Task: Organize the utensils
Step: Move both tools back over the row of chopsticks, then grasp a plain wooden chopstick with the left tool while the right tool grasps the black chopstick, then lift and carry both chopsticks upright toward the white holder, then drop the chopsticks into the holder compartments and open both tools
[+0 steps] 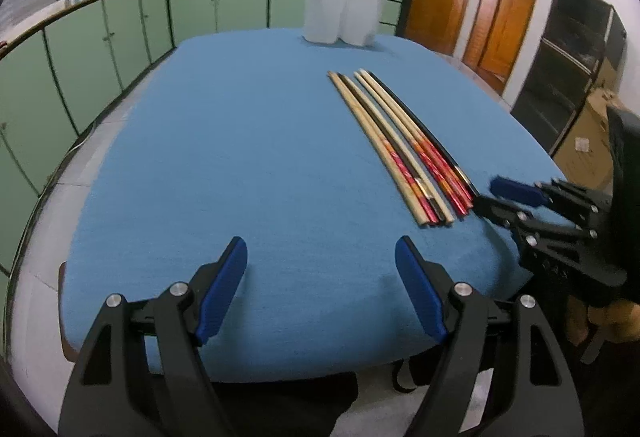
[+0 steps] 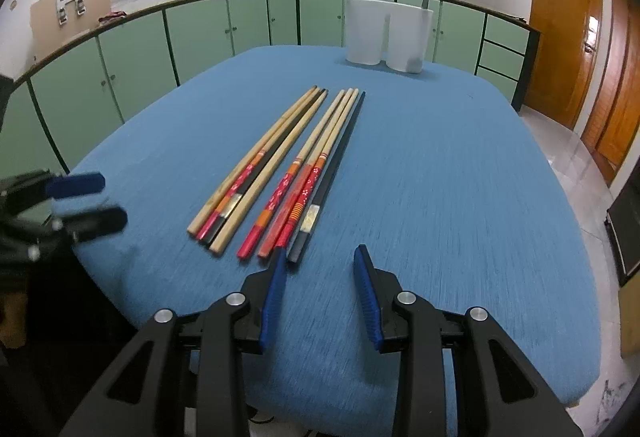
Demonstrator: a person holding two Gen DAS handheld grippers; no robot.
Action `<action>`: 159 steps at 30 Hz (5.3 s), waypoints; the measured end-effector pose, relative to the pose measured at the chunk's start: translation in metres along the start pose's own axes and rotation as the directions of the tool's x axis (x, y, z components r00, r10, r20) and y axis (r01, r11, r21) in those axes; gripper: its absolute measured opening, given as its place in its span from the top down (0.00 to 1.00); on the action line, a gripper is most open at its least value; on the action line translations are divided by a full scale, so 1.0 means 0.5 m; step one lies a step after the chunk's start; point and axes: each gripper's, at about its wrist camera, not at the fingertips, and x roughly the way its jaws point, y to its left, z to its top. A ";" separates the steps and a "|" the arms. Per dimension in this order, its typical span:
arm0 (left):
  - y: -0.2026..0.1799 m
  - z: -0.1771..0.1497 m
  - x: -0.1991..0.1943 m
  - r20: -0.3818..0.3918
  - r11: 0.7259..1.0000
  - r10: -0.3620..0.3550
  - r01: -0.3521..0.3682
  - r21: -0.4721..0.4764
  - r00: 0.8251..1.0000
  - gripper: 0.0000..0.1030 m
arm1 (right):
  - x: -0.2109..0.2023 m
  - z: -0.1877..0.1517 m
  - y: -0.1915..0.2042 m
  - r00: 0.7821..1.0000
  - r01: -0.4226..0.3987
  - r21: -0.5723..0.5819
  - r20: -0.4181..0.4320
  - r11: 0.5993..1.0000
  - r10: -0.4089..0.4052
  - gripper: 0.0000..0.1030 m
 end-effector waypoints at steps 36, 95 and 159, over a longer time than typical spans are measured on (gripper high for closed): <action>-0.067 0.028 0.072 0.048 0.995 0.084 -0.082 -0.054 0.995 0.93 | -0.010 -0.012 -0.086 0.993 0.115 0.155 0.022 0.981 -0.120 0.93; 0.003 0.325 -0.210 0.157 0.997 -0.003 0.015 -0.080 0.988 0.94 | -0.240 0.349 -0.146 0.998 0.032 0.027 0.045 0.999 -0.033 0.94; 0.021 0.907 0.176 0.187 0.988 0.080 -0.053 -0.148 0.979 0.62 | 0.128 0.822 -0.393 0.993 0.111 0.214 -0.060 0.971 -0.100 0.87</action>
